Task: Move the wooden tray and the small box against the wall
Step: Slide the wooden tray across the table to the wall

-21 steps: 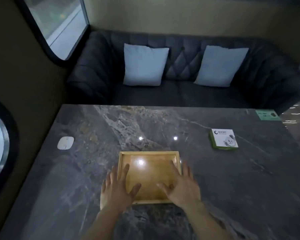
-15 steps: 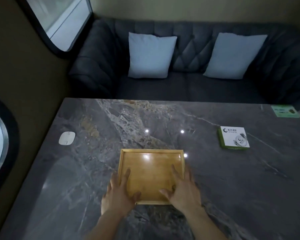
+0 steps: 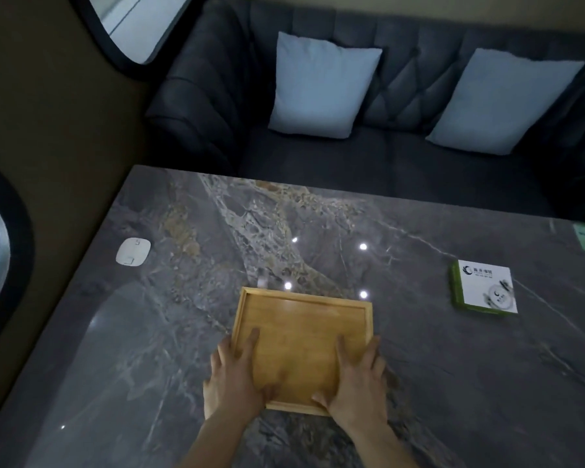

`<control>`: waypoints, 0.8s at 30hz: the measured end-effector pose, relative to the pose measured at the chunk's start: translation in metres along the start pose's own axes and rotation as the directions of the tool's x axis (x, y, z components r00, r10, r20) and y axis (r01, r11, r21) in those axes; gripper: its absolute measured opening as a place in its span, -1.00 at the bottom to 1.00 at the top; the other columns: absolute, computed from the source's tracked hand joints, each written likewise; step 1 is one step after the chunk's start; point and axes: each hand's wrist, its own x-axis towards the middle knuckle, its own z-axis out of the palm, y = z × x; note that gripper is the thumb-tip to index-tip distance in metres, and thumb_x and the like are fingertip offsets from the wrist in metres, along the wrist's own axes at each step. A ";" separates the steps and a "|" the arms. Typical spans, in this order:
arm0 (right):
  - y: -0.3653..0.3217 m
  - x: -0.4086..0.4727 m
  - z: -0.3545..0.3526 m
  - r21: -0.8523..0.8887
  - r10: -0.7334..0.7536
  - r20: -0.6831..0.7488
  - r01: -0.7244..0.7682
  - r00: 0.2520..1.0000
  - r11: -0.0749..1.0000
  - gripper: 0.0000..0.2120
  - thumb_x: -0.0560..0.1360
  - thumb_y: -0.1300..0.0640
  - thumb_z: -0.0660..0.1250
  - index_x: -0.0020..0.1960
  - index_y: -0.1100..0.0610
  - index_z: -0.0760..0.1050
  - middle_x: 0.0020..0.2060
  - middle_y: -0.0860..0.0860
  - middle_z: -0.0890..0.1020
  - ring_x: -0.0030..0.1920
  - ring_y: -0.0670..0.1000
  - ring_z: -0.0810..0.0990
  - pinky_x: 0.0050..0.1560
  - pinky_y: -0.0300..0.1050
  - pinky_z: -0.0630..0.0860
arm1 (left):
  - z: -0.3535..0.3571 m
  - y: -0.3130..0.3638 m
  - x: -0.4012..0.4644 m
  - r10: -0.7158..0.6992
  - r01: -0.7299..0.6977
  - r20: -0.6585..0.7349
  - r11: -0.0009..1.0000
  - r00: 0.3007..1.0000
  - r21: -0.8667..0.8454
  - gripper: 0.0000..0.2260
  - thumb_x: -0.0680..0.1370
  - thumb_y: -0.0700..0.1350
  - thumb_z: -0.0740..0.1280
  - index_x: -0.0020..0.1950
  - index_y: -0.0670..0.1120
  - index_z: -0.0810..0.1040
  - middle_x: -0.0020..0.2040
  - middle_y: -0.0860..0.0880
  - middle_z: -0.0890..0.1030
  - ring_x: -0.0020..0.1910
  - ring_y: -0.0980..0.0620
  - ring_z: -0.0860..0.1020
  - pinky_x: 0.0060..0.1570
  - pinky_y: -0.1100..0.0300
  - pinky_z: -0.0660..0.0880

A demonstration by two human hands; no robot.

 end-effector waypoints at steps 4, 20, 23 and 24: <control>-0.018 0.003 -0.002 -0.032 -0.007 0.012 0.007 1.000 0.999 0.15 0.35 -0.39 0.50 0.65 -0.17 -0.17 0.57 0.39 -0.30 0.52 0.32 0.09 0.50 0.17 0.30 | -0.007 -0.012 0.002 -0.015 0.015 -0.042 1.000 0.999 -0.009 -0.03 0.29 0.41 0.43 0.53 0.34 -0.08 0.38 -0.04 0.17 0.37 -0.09 0.25 0.09 -0.07 0.56; -0.252 0.035 -0.025 -0.246 -0.565 0.004 0.548 0.825 0.799 0.07 0.40 -0.19 0.57 0.65 -0.07 -0.06 0.61 0.20 -0.30 0.58 0.36 -0.05 0.54 0.31 0.20 | -0.088 -0.160 -0.001 -0.509 0.434 -0.246 0.849 0.825 -0.303 -0.09 0.29 0.41 0.44 0.51 0.26 0.06 0.23 -0.03 0.21 0.24 -0.05 0.30 -0.27 0.10 0.41; -0.296 0.047 -0.025 -0.320 -0.666 0.035 0.640 0.745 0.699 0.03 0.42 -0.04 0.58 0.65 -0.07 -0.03 0.62 0.18 -0.31 0.58 0.33 -0.02 0.55 0.32 0.22 | -0.094 -0.178 -0.001 -0.613 0.511 -0.233 0.773 0.755 -0.376 -0.16 0.30 0.39 0.45 0.44 0.24 0.12 0.15 -0.05 0.25 0.16 -0.11 0.40 -0.31 0.06 0.39; -0.310 0.051 -0.026 -0.337 -0.687 0.053 0.660 0.725 0.671 0.02 0.42 -0.01 0.59 0.64 -0.08 -0.02 0.62 0.17 -0.32 0.58 0.33 -0.02 0.55 0.33 0.23 | -0.097 -0.183 0.001 -0.640 0.530 -0.226 0.748 0.734 -0.400 -0.19 0.30 0.38 0.46 0.42 0.24 0.14 0.12 -0.05 0.25 0.13 -0.13 0.43 -0.30 0.05 0.40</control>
